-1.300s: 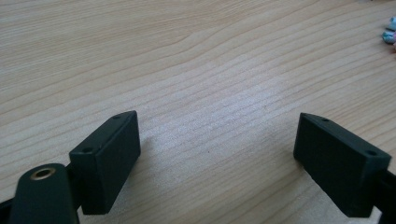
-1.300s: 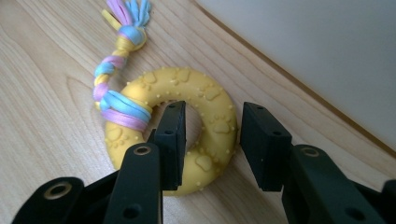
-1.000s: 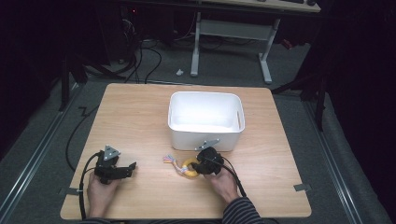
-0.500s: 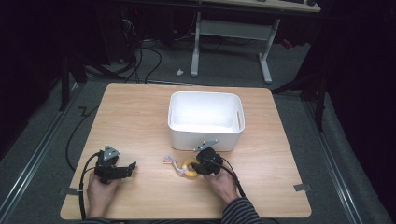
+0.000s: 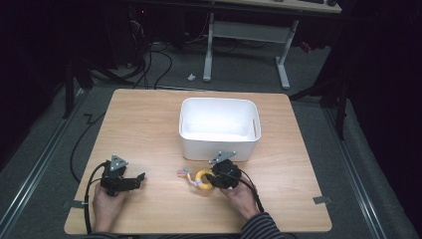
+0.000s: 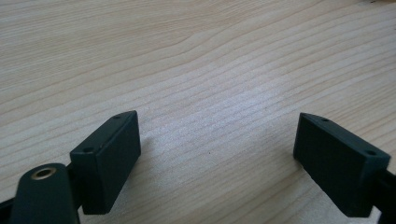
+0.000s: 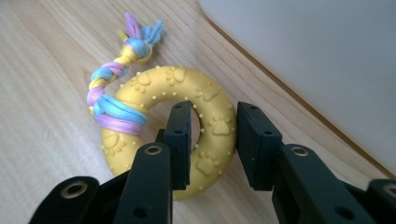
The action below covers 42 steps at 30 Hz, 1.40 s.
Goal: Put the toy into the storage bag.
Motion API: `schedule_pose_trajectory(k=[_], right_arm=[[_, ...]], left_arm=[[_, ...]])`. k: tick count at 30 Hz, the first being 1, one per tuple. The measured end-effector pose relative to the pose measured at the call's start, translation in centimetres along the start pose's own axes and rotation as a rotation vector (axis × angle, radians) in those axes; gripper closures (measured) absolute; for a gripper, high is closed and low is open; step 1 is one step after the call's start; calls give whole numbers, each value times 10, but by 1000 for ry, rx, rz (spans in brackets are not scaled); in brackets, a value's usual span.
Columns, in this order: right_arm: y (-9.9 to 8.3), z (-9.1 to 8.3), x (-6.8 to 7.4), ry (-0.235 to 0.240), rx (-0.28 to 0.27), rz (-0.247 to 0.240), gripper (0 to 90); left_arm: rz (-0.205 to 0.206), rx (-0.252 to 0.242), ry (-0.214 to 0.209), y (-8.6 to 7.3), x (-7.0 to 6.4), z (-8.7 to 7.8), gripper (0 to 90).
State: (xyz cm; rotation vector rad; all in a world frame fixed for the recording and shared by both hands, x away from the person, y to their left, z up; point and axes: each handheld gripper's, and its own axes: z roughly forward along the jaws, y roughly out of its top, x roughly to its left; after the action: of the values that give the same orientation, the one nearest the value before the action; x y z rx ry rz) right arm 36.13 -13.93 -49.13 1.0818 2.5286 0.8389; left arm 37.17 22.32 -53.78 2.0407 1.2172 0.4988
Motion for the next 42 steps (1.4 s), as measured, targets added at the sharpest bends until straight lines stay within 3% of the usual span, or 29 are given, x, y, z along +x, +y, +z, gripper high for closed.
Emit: schedule_pose_trajectory(k=[6,12,26,42], right_arm=[[-7,-16,-1,-4,-28,-26,675],[-13,-33,-6,11,-69,-4,676],[-29,-65,-23,7,-110,28,690],[-27,-100,-29,-22,-139,0,692]], left_arm=[[-4,-3,-2,0,0,0,153],[0,0,-1,0,0,0,153],[-1,0,-1,0,0,0,153],[0,-1,1,0,0,0,154]])
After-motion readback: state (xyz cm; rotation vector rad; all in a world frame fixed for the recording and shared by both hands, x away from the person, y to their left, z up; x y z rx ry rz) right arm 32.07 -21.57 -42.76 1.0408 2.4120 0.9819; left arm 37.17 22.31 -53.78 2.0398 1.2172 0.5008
